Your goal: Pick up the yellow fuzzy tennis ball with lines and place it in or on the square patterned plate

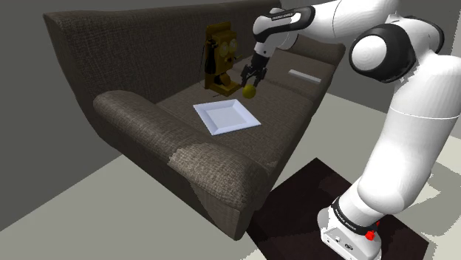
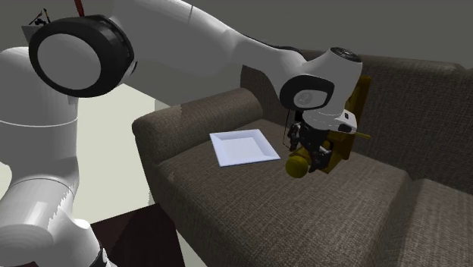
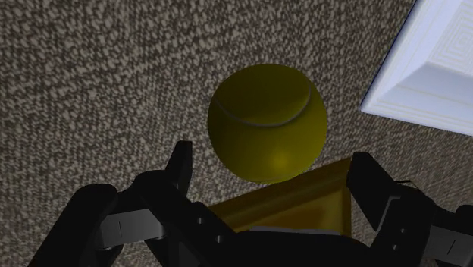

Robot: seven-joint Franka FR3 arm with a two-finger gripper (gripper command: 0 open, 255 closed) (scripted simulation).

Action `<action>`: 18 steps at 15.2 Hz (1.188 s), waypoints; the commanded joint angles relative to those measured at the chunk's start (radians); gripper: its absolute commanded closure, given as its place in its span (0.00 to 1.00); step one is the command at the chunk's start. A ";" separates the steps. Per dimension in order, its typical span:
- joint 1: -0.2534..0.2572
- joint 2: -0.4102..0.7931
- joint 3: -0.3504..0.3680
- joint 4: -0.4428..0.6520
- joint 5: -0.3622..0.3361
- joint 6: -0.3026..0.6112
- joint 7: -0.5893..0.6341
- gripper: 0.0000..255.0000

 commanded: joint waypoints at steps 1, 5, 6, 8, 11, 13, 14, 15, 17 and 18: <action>0.003 0.006 0.003 -0.019 0.004 0.026 -0.004 0.00; 0.004 0.008 0.003 -0.023 0.005 0.032 -0.004 0.00; 0.004 0.009 0.003 -0.023 0.005 0.032 -0.004 0.00; 0.004 0.009 0.003 -0.023 0.005 0.032 -0.004 0.00; 0.004 0.008 0.003 -0.023 0.005 0.032 -0.004 1.00; 0.004 0.008 0.003 -0.023 0.005 0.032 -0.004 1.00; 0.004 0.008 0.003 -0.023 0.005 0.032 -0.004 1.00; 0.004 0.008 0.003 -0.023 0.005 0.032 -0.004 1.00; 0.004 0.008 0.003 -0.023 0.005 0.032 -0.004 1.00; 0.004 0.008 0.003 -0.023 0.005 0.032 -0.004 1.00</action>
